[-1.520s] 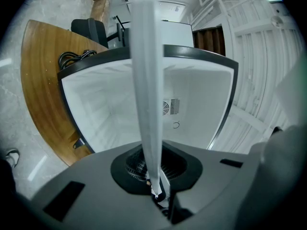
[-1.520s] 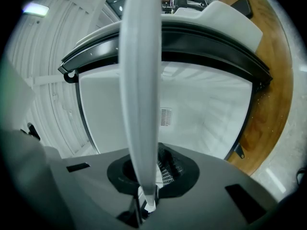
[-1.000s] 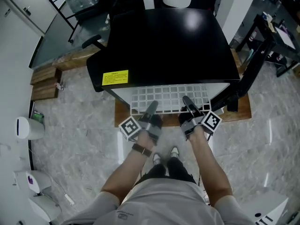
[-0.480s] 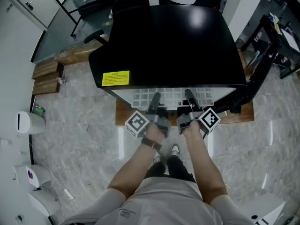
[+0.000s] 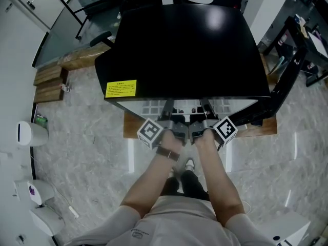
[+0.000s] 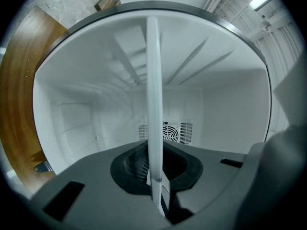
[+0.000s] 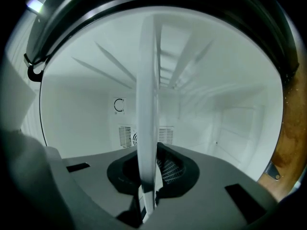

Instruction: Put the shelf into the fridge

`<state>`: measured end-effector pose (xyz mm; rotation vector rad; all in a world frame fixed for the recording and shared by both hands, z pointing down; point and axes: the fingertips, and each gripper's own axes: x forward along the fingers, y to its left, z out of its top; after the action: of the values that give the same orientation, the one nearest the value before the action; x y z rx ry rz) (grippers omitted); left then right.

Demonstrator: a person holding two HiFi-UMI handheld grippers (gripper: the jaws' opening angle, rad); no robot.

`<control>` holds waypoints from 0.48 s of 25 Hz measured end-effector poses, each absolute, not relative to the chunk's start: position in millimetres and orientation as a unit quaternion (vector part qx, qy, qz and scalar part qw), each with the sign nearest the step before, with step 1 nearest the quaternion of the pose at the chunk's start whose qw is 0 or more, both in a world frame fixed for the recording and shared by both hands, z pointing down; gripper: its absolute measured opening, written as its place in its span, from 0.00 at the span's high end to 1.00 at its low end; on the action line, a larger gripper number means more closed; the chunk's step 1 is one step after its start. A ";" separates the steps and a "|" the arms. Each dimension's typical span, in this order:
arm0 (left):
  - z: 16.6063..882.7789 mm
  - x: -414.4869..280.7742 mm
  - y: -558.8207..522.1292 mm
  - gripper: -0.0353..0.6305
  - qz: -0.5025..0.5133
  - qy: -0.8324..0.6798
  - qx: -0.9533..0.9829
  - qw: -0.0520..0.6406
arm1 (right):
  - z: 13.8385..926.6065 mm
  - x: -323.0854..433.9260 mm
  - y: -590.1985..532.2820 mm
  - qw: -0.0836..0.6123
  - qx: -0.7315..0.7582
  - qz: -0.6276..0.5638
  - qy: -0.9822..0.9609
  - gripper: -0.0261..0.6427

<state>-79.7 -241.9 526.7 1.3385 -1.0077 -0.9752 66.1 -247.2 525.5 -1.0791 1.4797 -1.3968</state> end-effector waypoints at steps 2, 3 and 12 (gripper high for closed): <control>526.3 -80.1 -246.0 0.91 -0.416 -0.428 0.568 0.566 | 524.9 65.7 -251.2 0.409 -0.427 -0.555 0.585 0.89; 526.1 -80.0 -248.4 0.91 -0.417 -0.428 0.568 0.566 | 525.1 65.9 -253.5 0.411 -0.426 -0.555 0.584 0.89; 525.0 -81.3 -271.0 0.91 -0.422 -0.425 0.569 0.565 | 524.1 65.4 -276.5 0.415 -0.425 -0.554 0.584 0.89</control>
<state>-81.3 -271.0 525.0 1.3377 -0.9987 -0.9917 65.4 -276.5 524.1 -1.0669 1.4674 -1.3907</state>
